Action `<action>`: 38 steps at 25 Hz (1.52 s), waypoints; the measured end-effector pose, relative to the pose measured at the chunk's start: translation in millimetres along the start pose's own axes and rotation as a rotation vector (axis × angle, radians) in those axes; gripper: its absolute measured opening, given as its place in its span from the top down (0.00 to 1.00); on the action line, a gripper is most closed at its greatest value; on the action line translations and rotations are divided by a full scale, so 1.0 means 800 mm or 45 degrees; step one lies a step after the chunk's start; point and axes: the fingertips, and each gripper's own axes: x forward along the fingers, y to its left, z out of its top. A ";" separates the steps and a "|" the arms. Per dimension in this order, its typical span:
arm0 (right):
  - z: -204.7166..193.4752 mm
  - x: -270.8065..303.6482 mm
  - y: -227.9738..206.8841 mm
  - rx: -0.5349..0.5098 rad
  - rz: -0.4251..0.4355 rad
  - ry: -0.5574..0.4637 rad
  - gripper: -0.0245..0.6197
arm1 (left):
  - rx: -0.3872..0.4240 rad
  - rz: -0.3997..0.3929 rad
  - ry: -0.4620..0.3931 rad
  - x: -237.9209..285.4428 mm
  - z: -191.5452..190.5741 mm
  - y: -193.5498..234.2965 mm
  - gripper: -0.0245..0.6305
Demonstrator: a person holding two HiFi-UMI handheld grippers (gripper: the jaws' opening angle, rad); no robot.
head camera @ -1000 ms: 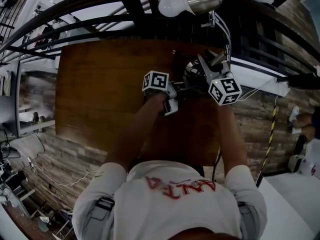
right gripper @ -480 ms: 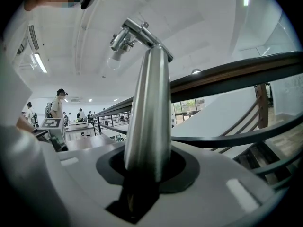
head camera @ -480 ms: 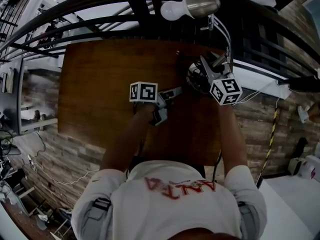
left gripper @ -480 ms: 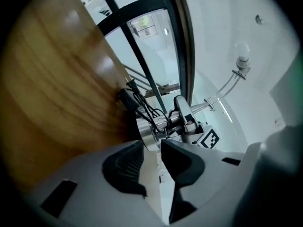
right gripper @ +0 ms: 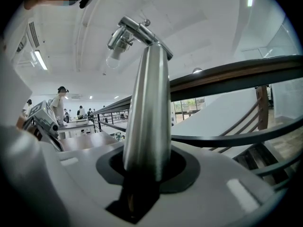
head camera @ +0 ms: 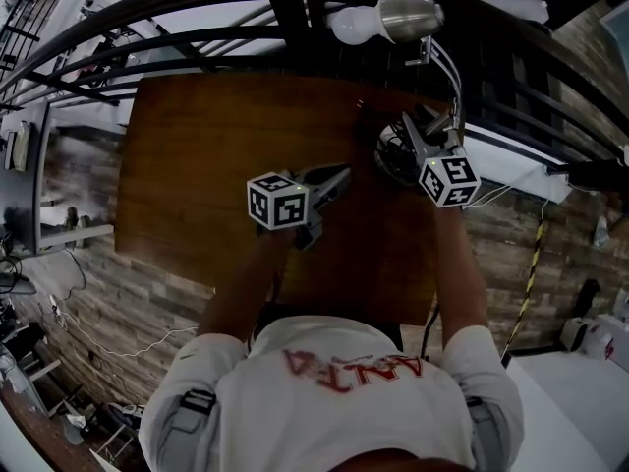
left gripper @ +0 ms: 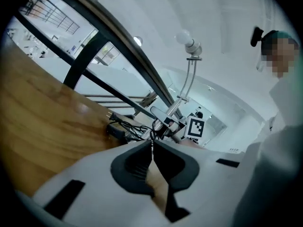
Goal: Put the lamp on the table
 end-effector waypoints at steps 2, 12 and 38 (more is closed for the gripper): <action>-0.001 0.000 0.002 -0.012 -0.003 0.012 0.77 | 0.007 0.002 -0.055 -0.009 0.009 -0.001 0.93; -0.014 0.001 0.024 -0.083 0.012 0.067 0.77 | -0.078 0.076 -0.035 -0.042 0.004 0.011 0.93; -0.035 -0.079 0.060 0.043 -0.300 0.127 0.65 | 0.199 0.080 -0.158 -0.154 0.044 -0.039 0.93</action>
